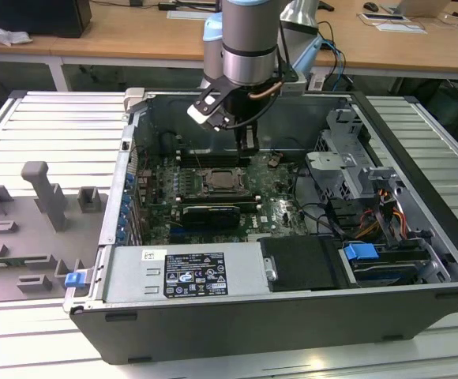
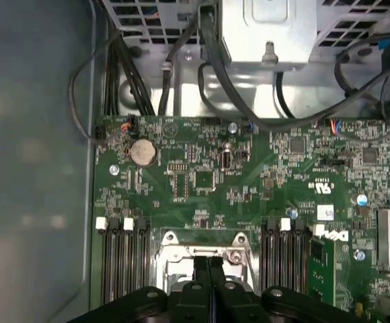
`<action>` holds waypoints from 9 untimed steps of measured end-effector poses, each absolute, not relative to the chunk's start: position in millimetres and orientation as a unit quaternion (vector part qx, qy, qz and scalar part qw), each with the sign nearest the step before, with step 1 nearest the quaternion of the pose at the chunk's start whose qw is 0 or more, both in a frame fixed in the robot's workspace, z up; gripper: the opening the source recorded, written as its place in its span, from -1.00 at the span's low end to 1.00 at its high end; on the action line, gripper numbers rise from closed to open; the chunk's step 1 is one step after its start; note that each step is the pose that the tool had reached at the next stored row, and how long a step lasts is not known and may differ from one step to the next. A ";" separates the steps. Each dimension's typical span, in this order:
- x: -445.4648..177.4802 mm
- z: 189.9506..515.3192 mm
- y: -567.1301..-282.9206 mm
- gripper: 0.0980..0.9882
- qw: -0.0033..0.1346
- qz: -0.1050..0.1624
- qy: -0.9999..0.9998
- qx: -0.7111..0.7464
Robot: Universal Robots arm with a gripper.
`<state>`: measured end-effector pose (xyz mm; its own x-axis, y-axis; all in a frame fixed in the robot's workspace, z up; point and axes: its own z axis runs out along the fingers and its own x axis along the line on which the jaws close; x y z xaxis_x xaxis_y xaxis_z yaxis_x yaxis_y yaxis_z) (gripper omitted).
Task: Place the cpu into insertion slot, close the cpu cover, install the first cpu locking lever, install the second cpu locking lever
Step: 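Close the cpu cover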
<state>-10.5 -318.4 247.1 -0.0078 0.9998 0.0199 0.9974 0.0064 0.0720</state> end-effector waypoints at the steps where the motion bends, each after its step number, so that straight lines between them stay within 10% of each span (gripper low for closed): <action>1: -12.0 246.9 -318.4 -0.98 0.018 0.032 0.709 0.704; 9: -37.6 245.9 -318.3 -0.98 0.018 0.033 0.709 0.704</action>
<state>-37.6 -318.3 245.9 -0.0081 0.9998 0.0201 0.9974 0.0066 0.0721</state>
